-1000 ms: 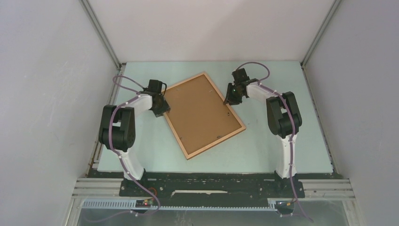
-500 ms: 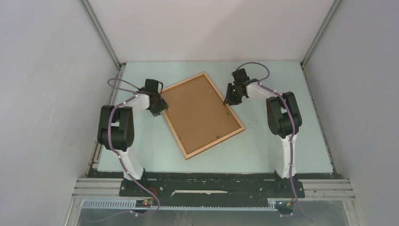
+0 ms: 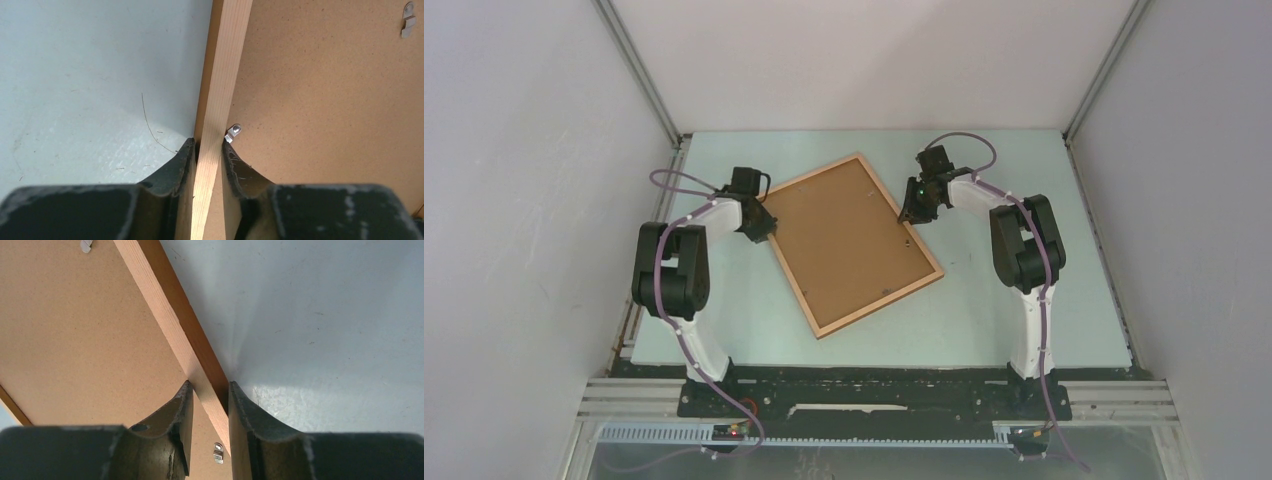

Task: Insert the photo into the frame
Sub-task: Install the photo frame at the center of the board.

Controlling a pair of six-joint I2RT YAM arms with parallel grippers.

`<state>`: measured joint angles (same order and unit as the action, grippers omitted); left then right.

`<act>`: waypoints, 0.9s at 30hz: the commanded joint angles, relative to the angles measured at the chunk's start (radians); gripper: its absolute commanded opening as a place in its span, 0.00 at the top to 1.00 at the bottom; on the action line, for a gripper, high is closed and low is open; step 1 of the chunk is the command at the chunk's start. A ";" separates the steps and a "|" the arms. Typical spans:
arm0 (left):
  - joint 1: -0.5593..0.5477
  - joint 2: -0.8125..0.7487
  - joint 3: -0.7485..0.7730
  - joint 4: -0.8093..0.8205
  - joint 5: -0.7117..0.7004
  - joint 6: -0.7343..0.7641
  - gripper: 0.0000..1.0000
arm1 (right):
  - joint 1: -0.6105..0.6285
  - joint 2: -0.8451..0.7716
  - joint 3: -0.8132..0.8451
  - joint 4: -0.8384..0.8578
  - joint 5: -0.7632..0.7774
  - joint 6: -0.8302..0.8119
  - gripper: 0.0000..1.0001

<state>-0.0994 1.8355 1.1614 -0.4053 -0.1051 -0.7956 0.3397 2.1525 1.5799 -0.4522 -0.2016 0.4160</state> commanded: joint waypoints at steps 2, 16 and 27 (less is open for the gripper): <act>0.020 -0.011 0.017 0.020 -0.048 -0.040 0.81 | -0.004 -0.006 -0.003 0.001 -0.021 0.033 0.96; 0.030 -0.045 0.018 0.031 -0.041 -0.029 0.61 | -0.005 -0.007 -0.004 0.003 -0.035 0.029 0.97; 0.055 -0.172 0.001 0.015 0.040 -0.007 0.32 | -0.005 -0.004 -0.004 0.003 -0.037 0.029 0.97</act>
<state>-0.0429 1.8042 1.1614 -0.4152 -0.0933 -0.8230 0.3397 2.1525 1.5772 -0.4519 -0.2199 0.4156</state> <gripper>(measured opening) 0.638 0.345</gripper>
